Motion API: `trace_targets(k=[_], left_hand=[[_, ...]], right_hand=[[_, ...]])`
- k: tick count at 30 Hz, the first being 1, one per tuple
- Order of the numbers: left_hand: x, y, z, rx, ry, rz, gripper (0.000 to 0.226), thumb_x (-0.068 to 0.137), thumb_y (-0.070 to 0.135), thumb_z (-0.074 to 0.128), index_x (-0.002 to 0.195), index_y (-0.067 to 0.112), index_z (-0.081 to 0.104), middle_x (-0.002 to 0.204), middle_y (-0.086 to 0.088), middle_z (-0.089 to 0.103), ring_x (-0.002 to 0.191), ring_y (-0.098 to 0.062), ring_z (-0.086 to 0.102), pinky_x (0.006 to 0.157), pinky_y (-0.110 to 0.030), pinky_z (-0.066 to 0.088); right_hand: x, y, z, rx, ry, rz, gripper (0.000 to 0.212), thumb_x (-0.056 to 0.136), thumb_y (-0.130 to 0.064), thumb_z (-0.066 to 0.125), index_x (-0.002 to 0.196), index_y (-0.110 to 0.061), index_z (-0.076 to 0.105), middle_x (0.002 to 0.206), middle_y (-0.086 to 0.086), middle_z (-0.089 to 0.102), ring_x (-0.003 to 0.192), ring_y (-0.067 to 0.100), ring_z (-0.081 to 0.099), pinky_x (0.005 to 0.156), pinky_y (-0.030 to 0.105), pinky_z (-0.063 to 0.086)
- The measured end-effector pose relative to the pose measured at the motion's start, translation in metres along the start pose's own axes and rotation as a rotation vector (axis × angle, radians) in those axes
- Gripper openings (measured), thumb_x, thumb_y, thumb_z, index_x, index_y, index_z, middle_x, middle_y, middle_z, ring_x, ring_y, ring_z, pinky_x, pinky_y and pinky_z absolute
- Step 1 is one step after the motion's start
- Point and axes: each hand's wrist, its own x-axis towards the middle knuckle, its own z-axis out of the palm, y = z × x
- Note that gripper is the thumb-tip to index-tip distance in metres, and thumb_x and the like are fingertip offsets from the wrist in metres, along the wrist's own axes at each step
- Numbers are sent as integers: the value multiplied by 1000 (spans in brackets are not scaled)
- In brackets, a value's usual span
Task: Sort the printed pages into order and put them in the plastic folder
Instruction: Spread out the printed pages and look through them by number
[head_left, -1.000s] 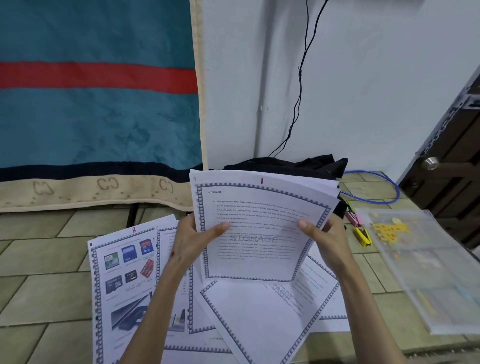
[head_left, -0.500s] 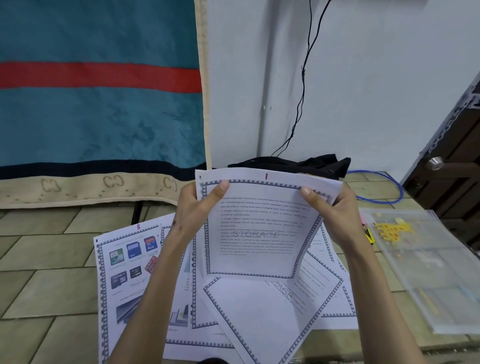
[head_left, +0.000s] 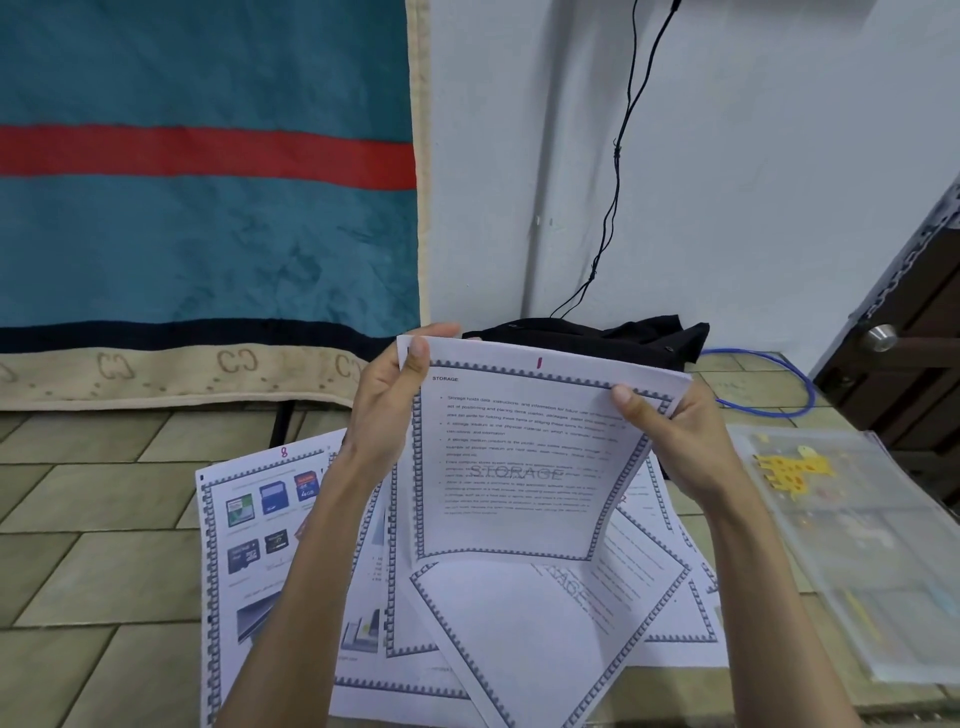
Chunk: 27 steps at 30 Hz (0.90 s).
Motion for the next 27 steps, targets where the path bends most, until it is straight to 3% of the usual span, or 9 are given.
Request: trace_targets(k=[4, 7, 11, 14, 16, 18, 20, 24, 27], left_hand=[[-3, 1, -5, 55, -27, -7, 29, 76, 47, 51, 98, 33, 64, 92, 4, 74, 87, -12, 70, 73, -28, 58], [-12, -21, -13, 251, -61, -111, 30, 65, 45, 68, 91, 30, 65, 81, 15, 74, 83, -5, 70, 67, -20, 57], [-29, -75, -24, 308, -54, -331, 32, 62, 41, 79, 89, 33, 65, 77, 23, 70, 88, -1, 67, 81, -28, 57], [-40, -101, -23, 292, 8, -415, 28, 67, 21, 81, 86, 33, 64, 73, 25, 69, 79, 9, 64, 88, -30, 53], [-43, -110, -20, 239, 70, -454, 39, 63, 18, 84, 96, 25, 63, 89, 17, 69, 89, -2, 65, 88, -26, 49], [-43, -115, -19, 223, 112, -465, 65, 56, 27, 89, 112, 13, 59, 104, 3, 67, 101, -15, 62, 89, -25, 46], [-42, -118, -18, 208, 123, -473, 89, 46, 37, 92, 120, 5, 55, 111, -2, 66, 104, -18, 61, 90, -25, 47], [-42, -120, -20, 252, 157, -458, 60, 56, 14, 89, 108, 8, 59, 94, 4, 65, 93, -16, 62, 85, -24, 48], [-47, -120, -20, 264, 118, -444, 41, 60, 6, 85, 92, 20, 64, 79, 20, 67, 86, -8, 64, 85, -26, 50]], right_hand=[[-4, 12, 1, 50, -54, 99, 23, 71, -12, 70, 89, -27, 69, 86, -14, 75, 82, 4, 71, 67, 15, 53], [-9, 32, 2, 49, -46, 184, 24, 76, -4, 70, 92, -22, 68, 90, -12, 75, 86, 8, 71, 67, 16, 54], [-18, 59, 6, 49, -35, 320, 22, 73, -7, 75, 91, -19, 71, 93, -6, 76, 87, 13, 72, 70, 22, 57], [-29, 79, 14, 71, -19, 395, 24, 70, -7, 78, 91, -17, 74, 98, 1, 75, 92, 18, 72, 76, 28, 57], [-36, 87, 20, 105, 22, 423, 27, 69, -2, 79, 88, -19, 74, 97, 2, 75, 90, 18, 72, 75, 26, 57], [-39, 93, 25, 127, 58, 445, 32, 67, 2, 80, 90, -19, 71, 91, -3, 76, 87, 15, 72, 74, 26, 58], [-39, 95, 26, 130, 73, 463, 35, 66, 2, 81, 90, -20, 69, 86, -8, 76, 84, 11, 72, 71, 23, 57], [-38, 96, 21, 129, 3, 475, 35, 65, 1, 81, 91, -21, 72, 92, -6, 76, 89, 13, 72, 72, 22, 57], [-44, 103, 20, 120, -40, 508, 37, 64, -3, 83, 94, -23, 72, 100, -3, 75, 96, 15, 70, 81, 29, 56]])
